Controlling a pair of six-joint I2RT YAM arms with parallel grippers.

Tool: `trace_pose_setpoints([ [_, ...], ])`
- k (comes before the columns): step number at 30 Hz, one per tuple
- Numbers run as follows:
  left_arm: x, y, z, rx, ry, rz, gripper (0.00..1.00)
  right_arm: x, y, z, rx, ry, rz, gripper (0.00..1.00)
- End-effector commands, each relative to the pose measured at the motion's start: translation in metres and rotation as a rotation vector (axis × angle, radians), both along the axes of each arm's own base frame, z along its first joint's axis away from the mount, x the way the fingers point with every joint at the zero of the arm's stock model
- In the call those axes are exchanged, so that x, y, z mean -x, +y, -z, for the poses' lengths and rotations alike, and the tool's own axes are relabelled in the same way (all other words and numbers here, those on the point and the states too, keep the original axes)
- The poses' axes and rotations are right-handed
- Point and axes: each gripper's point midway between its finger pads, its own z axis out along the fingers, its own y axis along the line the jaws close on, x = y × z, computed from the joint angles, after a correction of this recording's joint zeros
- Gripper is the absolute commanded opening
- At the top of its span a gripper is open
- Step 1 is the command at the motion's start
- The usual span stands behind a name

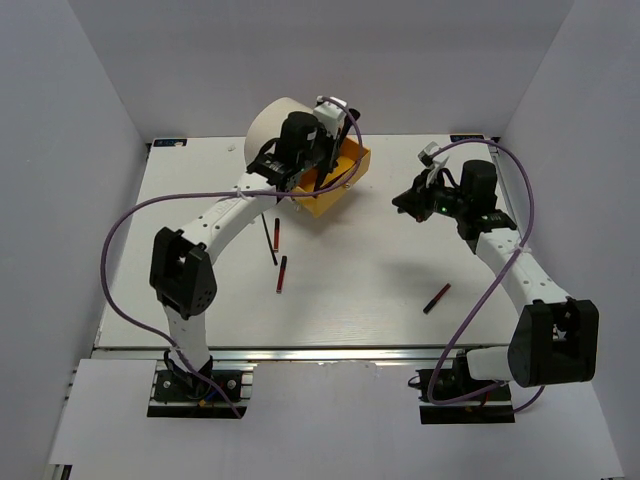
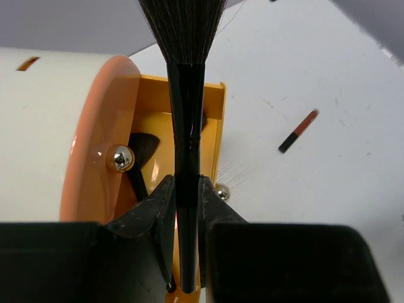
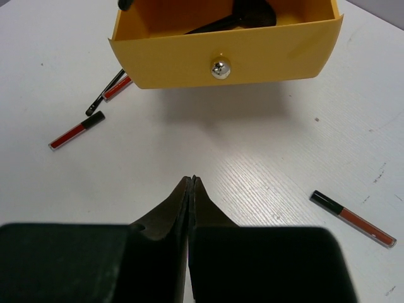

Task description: Organize the makeup

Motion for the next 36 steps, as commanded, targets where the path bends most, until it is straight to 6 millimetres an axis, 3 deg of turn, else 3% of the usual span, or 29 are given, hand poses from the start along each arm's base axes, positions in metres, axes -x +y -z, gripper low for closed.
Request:
trace_pose_setpoints([
  [1,-0.001,0.001,-0.009,-0.102,-0.047,0.014,0.01,-0.002,-0.004,-0.018,-0.012,-0.064,0.017,0.0],
  [4,-0.003,0.001,0.002,-0.137,-0.043,0.004,0.06,-0.003,-0.006,-0.017,-0.012,-0.062,0.02,0.0],
  [10,-0.009,0.008,0.022,-0.184,-0.034,-0.035,0.31,-0.006,-0.006,-0.017,-0.02,-0.056,0.017,0.0],
  [12,-0.01,0.009,0.025,-0.189,-0.031,-0.041,0.4,-0.006,-0.005,-0.016,-0.023,-0.05,0.015,0.0],
  [18,-0.01,0.01,0.026,-0.18,-0.025,-0.056,0.56,-0.004,-0.006,-0.015,-0.02,-0.043,0.014,0.0],
  [21,-0.009,0.01,0.016,-0.154,-0.029,-0.068,0.55,-0.003,-0.006,-0.014,-0.017,-0.042,0.013,0.0],
  [24,-0.002,0.011,-0.011,-0.067,-0.02,-0.089,0.13,-0.003,-0.008,-0.013,-0.009,-0.043,0.019,0.0],
  [25,0.003,0.018,-0.029,0.01,-0.008,-0.142,0.0,-0.003,-0.008,-0.013,-0.004,-0.044,0.019,0.0],
  [28,0.017,0.041,-0.025,0.123,0.091,-0.224,0.0,-0.004,-0.011,-0.008,0.005,-0.029,0.034,0.0],
  [29,0.032,0.052,-0.016,0.154,0.137,-0.225,0.0,-0.004,-0.013,-0.007,0.007,-0.026,0.038,0.0],
  [30,0.032,0.072,-0.01,0.195,0.169,-0.267,0.0,-0.004,-0.014,-0.006,0.009,-0.023,0.042,0.0],
  [31,0.039,0.082,-0.004,0.265,0.222,-0.3,0.02,-0.003,-0.015,-0.004,0.012,-0.016,0.043,0.0],
  [32,0.05,0.095,-0.016,0.328,0.218,-0.305,0.14,-0.003,-0.016,-0.002,0.014,-0.012,0.045,0.0],
  [33,0.055,0.121,0.02,0.356,0.307,-0.391,0.19,-0.003,-0.016,0.001,0.016,-0.005,0.045,0.0],
  [35,0.064,0.145,0.037,0.392,0.348,-0.463,0.27,-0.003,-0.017,0.002,0.017,-0.001,0.046,0.0],
  [36,0.071,0.167,0.051,0.414,0.369,-0.545,0.36,-0.003,-0.017,0.003,0.016,0.003,0.047,0.0],
])
